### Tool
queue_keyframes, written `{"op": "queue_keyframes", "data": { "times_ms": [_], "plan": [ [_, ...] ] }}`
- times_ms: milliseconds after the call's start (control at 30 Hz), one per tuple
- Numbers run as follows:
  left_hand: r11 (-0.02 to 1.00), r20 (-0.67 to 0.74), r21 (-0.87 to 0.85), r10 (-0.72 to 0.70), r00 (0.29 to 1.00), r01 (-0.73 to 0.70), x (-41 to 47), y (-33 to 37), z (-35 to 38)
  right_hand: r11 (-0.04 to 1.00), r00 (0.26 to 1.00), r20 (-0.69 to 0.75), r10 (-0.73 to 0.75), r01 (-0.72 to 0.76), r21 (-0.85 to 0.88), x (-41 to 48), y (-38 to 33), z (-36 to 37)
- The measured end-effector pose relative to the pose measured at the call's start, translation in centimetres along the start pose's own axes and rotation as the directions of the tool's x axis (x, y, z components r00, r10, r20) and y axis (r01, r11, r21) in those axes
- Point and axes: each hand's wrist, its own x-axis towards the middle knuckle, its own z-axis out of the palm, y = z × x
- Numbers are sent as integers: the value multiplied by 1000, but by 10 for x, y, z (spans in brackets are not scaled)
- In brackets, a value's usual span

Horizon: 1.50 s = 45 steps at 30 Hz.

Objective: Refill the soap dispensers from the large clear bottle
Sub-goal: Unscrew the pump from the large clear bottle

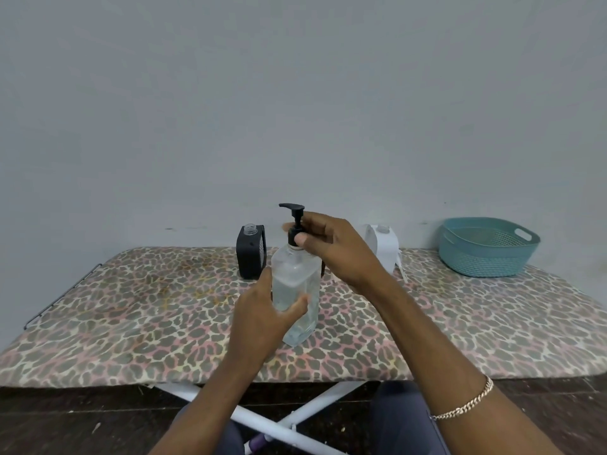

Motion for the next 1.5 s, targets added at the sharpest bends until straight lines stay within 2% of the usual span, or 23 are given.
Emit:
{"op": "queue_keyframes", "data": {
  "times_ms": [67, 167, 267, 467, 533, 667, 767, 900, 967, 1033, 1167, 1233, 1367, 1500],
  "plan": [
    [1000, -1, 3, 9, 1000, -9, 0, -1, 1, 997, 998, -57, 17, -21, -75, -2, -2, 7],
    [1000, -9, 8, 13, 1000, -13, 0, 0, 1, 988, 971, -237, 0, -37, -150, -4, -1, 23],
    [1000, -13, 6, 5, 1000, -5, 1, -2, 2, 995, 948, -318, -14, -20, -102, -4, 6, 35],
    [1000, -3, -15, 7, 1000, -7, 2, -3, 1, 998, 978, -203, -51, 58, 29, -8, 17, 35],
    [1000, -6, -12, 9, 1000, -9, 1, -3, 1, 999, 983, -181, -41, 44, 14, -9, 12, 36],
    [1000, -8, 16, 1, 1000, -1, 2, -3, 3, 998, 937, -349, -13, -7, -57, 0, 7, 46],
    [1000, -6, 17, -6, 1000, 6, 2, -4, 3, 999, 923, -385, -14, -5, -49, 1, 11, 52],
    [1000, -13, 6, 4, 1000, -4, 2, -6, 4, 984, 945, -321, -66, 114, 134, -2, 18, 47],
    [1000, -15, 8, 11, 1000, -11, 1, -6, 4, 973, 957, -283, -66, 125, 194, -3, 20, 47],
    [1000, -11, 19, 13, 1000, -13, 1, -6, 3, 980, 953, -296, -69, 120, 157, -5, 19, 50],
    [1000, -15, 24, 10, 1000, -9, 1, -3, 4, 998, 909, -410, -70, 62, -33, -1, 18, 55],
    [1000, -21, 20, 17, 1000, -17, 1, -1, 4, 998, 889, -454, -64, 51, -43, 2, 22, 59],
    [1000, -20, 14, 21, 1000, -21, 0, 1, 2, 990, 868, -478, -137, 139, -31, 1, 31, 64],
    [999, -25, 18, 31, 999, -31, 0, 0, 3, 980, 877, -458, -148, 192, 51, -3, 33, 61]
  ]
}}
